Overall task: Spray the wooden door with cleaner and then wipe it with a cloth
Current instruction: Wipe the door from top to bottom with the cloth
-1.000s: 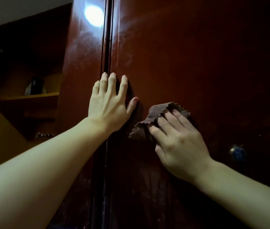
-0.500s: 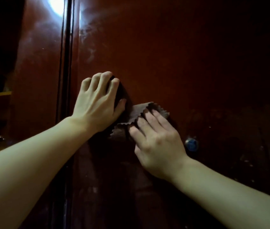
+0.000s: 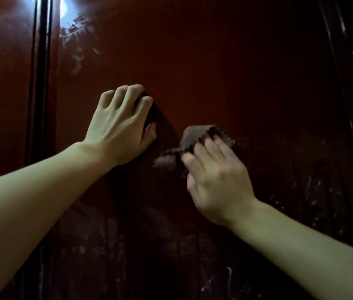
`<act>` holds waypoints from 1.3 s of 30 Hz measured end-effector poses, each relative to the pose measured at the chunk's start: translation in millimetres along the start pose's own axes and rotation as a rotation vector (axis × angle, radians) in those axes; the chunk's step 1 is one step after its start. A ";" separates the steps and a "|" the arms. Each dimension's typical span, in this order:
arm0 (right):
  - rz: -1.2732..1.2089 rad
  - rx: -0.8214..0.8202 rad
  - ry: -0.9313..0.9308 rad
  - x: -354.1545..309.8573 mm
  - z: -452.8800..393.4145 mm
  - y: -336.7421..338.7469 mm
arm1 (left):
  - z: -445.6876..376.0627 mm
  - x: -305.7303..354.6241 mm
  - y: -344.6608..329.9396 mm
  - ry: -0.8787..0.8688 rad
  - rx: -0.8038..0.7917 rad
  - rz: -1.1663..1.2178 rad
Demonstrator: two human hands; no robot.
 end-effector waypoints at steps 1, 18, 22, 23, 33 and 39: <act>-0.001 0.009 -0.033 7.0 -7.9 2.3 | -1.5 4.0 -0.1 -0.006 0.003 0.005; 0.075 -0.044 -0.350 97.3 -5.5 18.6 | -8.1 50.8 2.8 -0.150 -0.026 0.035; 0.049 -0.036 -0.185 77.0 30.9 18.4 | -16.3 61.1 3.1 -0.120 -0.026 0.039; 0.036 -0.045 -0.141 75.6 39.5 19.1 | -19.2 65.5 2.9 -0.119 -0.023 0.041; 0.020 -0.040 -0.272 126.5 17.3 28.9 | -57.2 129.5 -0.5 -0.153 0.043 0.093; -0.058 -0.094 -0.115 131.0 55.0 30.3 | -75.6 165.0 -1.9 -0.230 0.058 0.111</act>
Point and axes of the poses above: each hand's wrist, its own z-axis away from the middle knuckle, its own y-axis out of the back of the hand, x = y × z, the point moved 5 cm from there along -z, towards the middle knuckle, and after that the axes turned 1 degree about -y, right-handed, at the moved point
